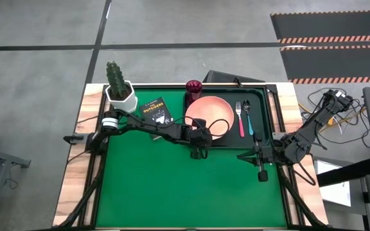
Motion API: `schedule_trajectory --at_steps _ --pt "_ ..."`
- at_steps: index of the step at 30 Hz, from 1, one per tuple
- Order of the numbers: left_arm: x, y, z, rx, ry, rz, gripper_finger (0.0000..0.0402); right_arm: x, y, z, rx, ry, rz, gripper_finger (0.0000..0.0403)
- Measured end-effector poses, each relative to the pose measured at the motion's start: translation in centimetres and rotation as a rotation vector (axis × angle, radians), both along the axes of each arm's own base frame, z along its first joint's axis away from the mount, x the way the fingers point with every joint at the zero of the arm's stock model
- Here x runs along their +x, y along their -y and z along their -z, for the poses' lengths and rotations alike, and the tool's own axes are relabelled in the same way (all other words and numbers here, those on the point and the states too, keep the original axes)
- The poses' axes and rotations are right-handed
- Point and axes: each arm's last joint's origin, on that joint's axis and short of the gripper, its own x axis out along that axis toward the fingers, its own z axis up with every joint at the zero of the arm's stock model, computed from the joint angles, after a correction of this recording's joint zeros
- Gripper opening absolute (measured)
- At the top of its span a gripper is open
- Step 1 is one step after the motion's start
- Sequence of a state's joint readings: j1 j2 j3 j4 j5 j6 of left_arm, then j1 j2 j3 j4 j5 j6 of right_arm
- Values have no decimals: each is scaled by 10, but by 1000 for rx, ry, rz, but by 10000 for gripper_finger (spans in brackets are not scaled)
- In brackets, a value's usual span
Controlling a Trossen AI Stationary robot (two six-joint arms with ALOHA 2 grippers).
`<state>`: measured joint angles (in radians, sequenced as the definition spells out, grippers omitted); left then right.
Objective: Pick and place plate/cup/fork/spoon on tray
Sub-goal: Put the orange plate on the black serving tray to the bottom of the red glass
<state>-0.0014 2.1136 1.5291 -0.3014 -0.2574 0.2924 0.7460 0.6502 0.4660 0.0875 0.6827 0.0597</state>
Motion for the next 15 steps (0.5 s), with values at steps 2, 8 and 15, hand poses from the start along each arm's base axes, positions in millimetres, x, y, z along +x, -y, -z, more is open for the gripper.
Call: schedule_trajectory --at_steps 2,8,15 --pt "1 0 -1 -6 9 2 0 0 0 0 0 0 0 9" --pt "1 0 -1 -20 8 12 0 0 0 0 4 0 0 9" --pt "1 1 -1 -65 13 19 0 0 0 0 11 -1 1 9"
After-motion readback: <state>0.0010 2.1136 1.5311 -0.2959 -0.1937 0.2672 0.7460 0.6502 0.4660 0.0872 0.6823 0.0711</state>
